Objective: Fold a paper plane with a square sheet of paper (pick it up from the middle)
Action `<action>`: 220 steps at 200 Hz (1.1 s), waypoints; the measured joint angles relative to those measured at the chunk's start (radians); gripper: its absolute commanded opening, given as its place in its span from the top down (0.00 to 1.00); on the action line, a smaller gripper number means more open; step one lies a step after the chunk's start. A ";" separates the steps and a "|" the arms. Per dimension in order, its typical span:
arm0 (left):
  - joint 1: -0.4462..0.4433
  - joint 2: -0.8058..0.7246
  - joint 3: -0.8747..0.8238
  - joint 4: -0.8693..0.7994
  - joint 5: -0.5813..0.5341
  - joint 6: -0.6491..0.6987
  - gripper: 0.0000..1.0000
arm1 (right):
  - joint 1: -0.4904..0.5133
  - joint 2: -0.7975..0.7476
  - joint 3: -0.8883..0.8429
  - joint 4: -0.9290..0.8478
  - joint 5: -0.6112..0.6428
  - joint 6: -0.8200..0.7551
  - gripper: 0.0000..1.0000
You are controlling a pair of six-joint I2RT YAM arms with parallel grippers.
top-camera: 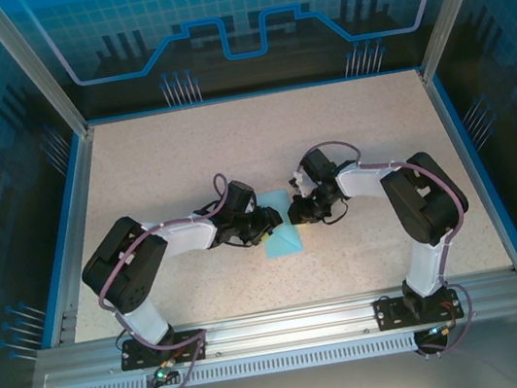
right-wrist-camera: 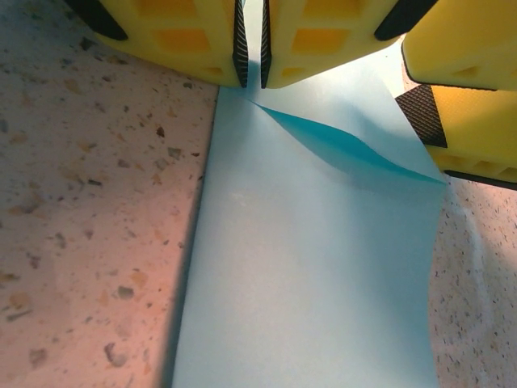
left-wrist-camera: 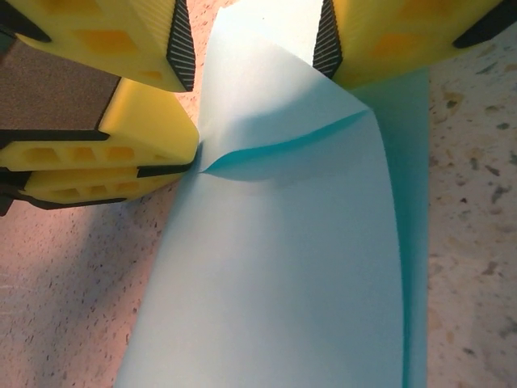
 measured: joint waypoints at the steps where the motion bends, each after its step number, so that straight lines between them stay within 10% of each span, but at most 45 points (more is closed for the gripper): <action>1: 0.000 0.000 0.000 0.000 0.000 0.000 0.55 | 0.000 0.000 0.000 0.000 0.000 0.000 0.84; 118: 0.000 0.000 0.000 0.047 -0.008 0.024 0.93 | -0.002 -0.005 -0.002 0.004 -0.004 0.007 0.81; 220: -0.001 -0.197 0.146 -0.365 -0.189 0.238 0.96 | -0.066 -0.517 -0.089 -0.032 0.262 0.064 0.27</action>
